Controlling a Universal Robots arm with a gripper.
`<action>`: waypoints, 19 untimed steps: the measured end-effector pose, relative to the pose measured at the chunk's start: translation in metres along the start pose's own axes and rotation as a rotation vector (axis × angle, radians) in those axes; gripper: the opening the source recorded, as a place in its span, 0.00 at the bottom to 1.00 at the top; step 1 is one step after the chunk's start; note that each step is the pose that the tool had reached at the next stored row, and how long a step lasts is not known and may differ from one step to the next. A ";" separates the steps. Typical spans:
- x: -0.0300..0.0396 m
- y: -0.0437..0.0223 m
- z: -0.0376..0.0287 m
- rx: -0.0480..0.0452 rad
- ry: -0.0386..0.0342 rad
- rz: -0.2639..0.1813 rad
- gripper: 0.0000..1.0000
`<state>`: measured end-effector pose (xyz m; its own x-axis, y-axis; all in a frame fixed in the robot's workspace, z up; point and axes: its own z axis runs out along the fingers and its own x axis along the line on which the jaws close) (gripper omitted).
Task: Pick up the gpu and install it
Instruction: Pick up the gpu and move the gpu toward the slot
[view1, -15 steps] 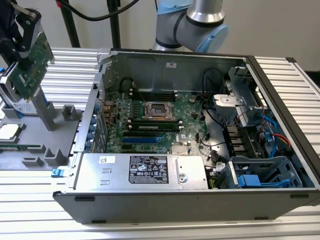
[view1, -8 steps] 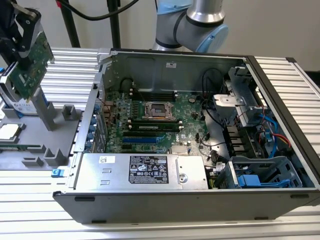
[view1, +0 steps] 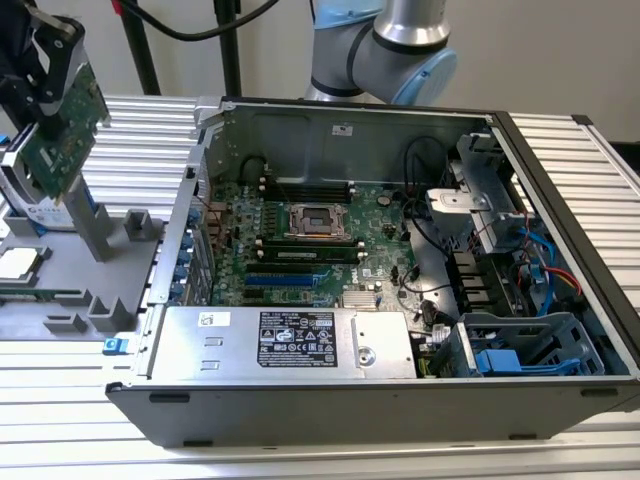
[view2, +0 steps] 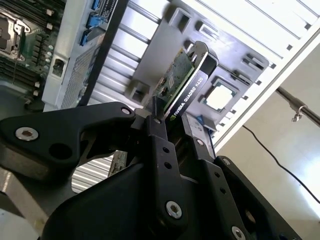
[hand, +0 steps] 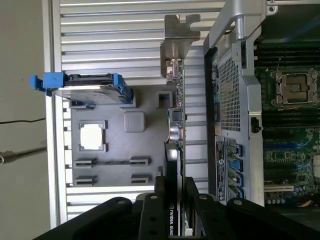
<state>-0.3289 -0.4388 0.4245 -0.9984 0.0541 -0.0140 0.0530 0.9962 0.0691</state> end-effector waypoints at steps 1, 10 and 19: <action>-0.0011 0.0001 0.0001 -0.0001 -0.0001 0.000 0.00; -0.0156 0.0009 0.0003 0.0000 -0.0001 0.000 0.00; -0.0306 0.0016 0.0006 0.0000 0.0000 0.000 0.00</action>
<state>-0.2982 -0.4388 0.4245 -0.9984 0.0541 -0.0141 0.0531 0.9962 0.0691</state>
